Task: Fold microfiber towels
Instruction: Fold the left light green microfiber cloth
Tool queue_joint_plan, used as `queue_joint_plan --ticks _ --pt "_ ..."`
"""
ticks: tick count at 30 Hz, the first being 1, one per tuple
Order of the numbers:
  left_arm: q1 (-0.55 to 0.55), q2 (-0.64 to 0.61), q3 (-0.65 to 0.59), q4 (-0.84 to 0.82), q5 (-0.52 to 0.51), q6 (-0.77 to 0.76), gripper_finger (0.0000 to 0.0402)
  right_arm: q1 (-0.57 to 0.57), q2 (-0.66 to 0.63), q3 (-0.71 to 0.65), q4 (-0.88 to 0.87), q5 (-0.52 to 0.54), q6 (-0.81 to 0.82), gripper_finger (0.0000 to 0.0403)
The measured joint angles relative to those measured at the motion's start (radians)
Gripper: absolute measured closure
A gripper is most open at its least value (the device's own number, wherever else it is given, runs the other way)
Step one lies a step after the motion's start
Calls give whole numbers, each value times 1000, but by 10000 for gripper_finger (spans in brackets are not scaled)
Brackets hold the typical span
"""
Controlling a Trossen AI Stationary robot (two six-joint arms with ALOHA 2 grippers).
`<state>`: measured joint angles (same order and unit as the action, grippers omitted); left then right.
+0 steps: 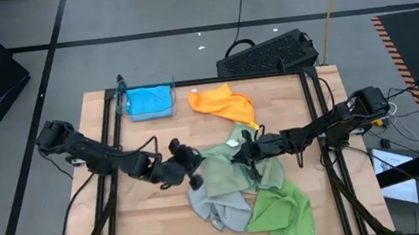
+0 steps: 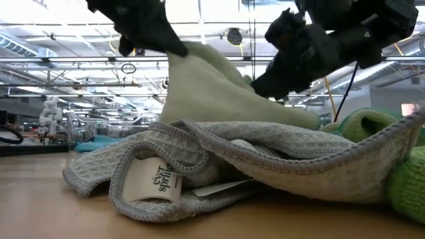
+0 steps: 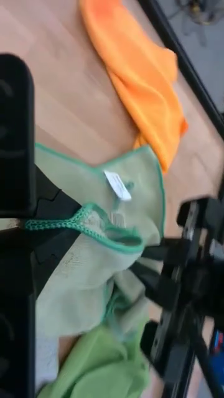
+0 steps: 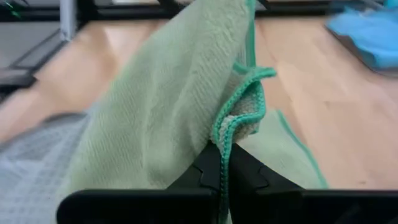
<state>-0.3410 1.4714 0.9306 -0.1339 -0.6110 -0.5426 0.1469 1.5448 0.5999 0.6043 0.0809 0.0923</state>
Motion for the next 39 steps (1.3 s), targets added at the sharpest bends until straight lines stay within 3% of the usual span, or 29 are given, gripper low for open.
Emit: queue_joint_plan --ticks 7,24,32,36,39 --pt "98 128 1 75 139 18 394 -36 0 0 -29 -3 -8 401" --pt "194 229 -1 83 203 77 381 -107 0 0 -135 24 51 394" --pt "197 260 -2 76 214 58 386 -122 0 0 -170 52 57 321" --pt "204 263 0 82 213 39 344 -133 0 0 -168 149 42 270" --pt "206 250 0 73 209 40 309 -145 -24 0 -186 144 24 237"
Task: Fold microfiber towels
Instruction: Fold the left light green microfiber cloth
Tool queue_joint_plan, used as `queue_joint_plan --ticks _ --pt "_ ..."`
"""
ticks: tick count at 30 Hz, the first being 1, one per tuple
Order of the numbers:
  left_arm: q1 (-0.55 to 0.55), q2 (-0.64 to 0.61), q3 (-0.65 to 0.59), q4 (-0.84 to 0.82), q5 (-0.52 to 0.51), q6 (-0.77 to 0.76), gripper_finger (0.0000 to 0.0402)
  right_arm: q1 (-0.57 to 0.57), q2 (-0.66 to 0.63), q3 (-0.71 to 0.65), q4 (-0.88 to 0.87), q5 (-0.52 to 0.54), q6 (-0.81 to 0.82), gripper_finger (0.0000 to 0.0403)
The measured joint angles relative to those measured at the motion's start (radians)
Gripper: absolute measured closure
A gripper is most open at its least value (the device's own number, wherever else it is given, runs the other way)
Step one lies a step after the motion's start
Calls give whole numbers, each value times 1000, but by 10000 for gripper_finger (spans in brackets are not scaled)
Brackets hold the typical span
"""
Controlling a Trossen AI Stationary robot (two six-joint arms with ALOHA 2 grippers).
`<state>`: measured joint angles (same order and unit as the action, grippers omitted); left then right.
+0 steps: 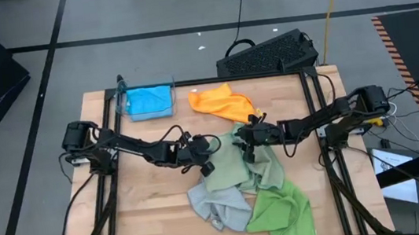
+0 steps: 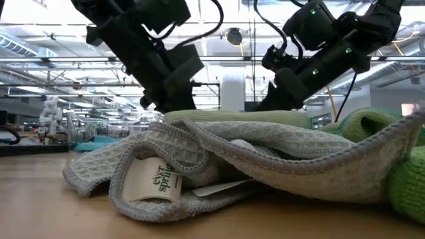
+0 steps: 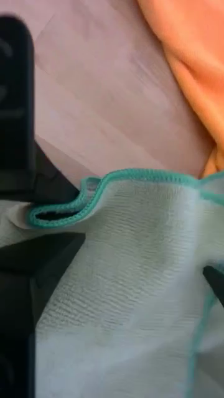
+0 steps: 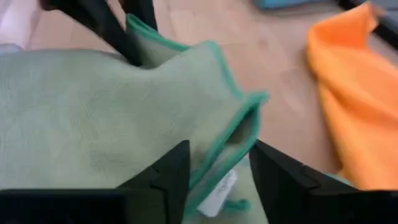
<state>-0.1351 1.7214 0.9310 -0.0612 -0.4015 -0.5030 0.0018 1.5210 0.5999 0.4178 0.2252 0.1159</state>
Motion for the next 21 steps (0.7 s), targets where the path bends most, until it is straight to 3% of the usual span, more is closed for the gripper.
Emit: queue_joint_plan --ticks 5,13,18,21 --pt "-1 -71 1 -17 6 10 275 -22 -17 -5 -14 -151 8 200" --pt "-24 -156 1 -62 -42 40 268 -42 -143 -6 -124 -13 -35 159" --pt "-22 -166 0 -45 -68 97 268 -34 -250 -7 -143 -45 -75 158" --pt "-23 -165 0 -11 -85 138 268 -26 -256 -39 -27 -123 -77 168"
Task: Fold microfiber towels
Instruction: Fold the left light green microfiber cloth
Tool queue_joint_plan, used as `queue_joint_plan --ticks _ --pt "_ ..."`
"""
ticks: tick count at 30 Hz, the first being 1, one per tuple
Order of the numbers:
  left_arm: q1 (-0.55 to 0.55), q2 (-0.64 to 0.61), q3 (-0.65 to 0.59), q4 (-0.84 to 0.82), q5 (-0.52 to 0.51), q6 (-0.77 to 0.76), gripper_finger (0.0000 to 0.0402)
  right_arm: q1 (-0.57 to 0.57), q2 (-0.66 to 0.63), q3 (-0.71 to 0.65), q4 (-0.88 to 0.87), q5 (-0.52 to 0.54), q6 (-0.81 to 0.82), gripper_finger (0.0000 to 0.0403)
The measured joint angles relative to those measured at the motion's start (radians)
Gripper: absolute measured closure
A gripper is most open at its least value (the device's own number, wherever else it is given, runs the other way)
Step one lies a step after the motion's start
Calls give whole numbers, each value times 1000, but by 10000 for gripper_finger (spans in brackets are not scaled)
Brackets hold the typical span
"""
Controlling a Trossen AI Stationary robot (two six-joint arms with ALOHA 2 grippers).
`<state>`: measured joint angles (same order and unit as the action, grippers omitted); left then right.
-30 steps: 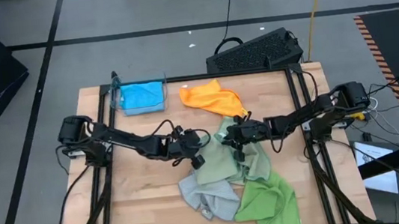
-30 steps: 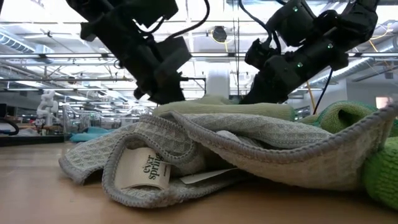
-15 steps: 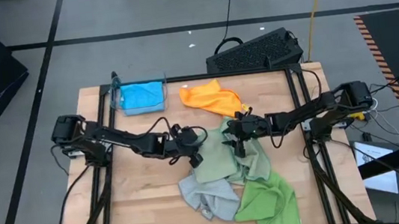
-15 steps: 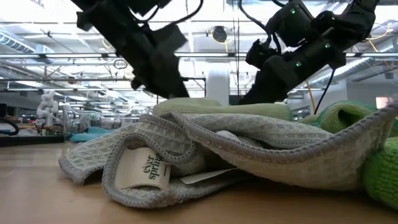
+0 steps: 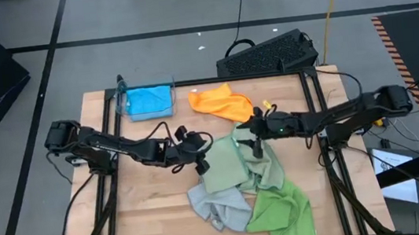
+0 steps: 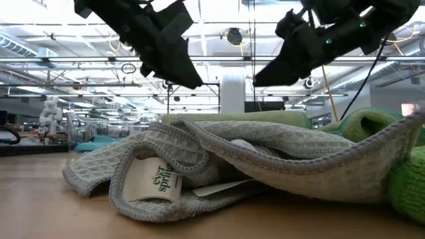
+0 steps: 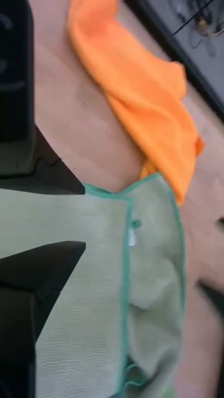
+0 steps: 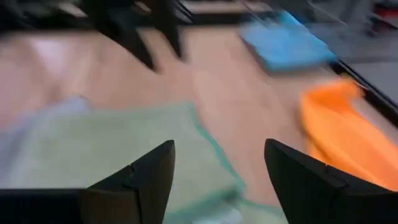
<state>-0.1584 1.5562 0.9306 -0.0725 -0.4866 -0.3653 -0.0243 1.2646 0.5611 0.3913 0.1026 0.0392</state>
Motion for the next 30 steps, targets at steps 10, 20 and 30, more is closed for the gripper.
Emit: queue_joint_plan --ticks 10,20,30 --pt "-76 120 0 84 -11 -52 268 33 322 -62 479 -93 69 219" --pt "-129 280 1 121 21 -117 268 33 538 -62 535 -136 138 254" --pt "-208 122 16 151 -79 19 268 45 276 -62 324 -155 134 223"
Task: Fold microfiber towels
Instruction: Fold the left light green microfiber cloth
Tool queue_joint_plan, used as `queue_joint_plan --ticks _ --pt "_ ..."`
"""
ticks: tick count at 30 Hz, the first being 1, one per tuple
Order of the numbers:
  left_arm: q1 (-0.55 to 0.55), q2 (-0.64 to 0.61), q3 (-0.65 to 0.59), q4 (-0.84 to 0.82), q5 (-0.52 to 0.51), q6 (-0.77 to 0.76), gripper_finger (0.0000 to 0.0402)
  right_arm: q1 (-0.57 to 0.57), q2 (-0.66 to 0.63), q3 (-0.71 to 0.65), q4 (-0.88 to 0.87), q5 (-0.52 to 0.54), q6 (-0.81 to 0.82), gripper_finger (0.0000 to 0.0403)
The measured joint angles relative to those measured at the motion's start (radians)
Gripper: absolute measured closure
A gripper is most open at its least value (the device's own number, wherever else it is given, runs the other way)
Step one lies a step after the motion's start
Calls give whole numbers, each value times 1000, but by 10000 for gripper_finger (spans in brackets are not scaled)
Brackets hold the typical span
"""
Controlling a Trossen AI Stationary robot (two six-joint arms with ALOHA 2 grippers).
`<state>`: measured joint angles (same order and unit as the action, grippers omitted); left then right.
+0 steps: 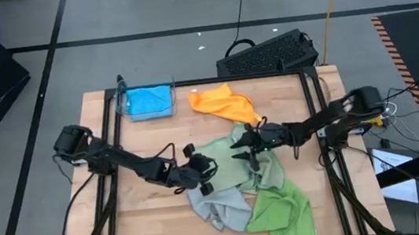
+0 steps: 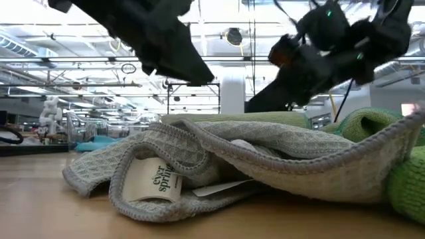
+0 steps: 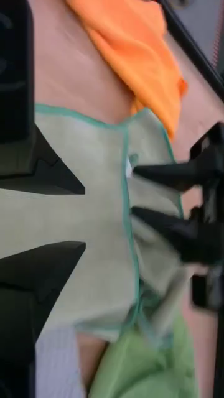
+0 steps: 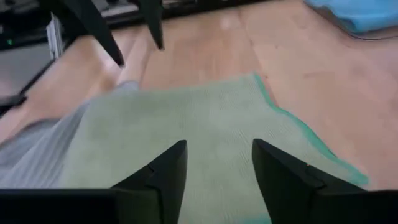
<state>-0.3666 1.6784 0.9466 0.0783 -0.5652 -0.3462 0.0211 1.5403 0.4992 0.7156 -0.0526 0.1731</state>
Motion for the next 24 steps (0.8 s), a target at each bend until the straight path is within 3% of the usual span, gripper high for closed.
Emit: queue_joint_plan --ticks 4,7,12,17,20,24 --pt "-70 16 0 9 15 5 260 79 -151 0 -227 11 -71 194" --pt "-115 53 0 34 -14 -3 232 189 -199 0 -324 113 -112 174" --pt "-166 136 0 136 -65 -20 157 328 -189 0 -303 267 -113 149" --pt "-185 200 19 128 -111 -40 107 398 -143 0 -219 298 -107 128" --pt "-197 234 31 97 -161 -16 104 417 -97 0 -157 341 -98 120" --pt "-194 240 33 57 -177 8 134 420 -26 0 -76 344 -105 122"
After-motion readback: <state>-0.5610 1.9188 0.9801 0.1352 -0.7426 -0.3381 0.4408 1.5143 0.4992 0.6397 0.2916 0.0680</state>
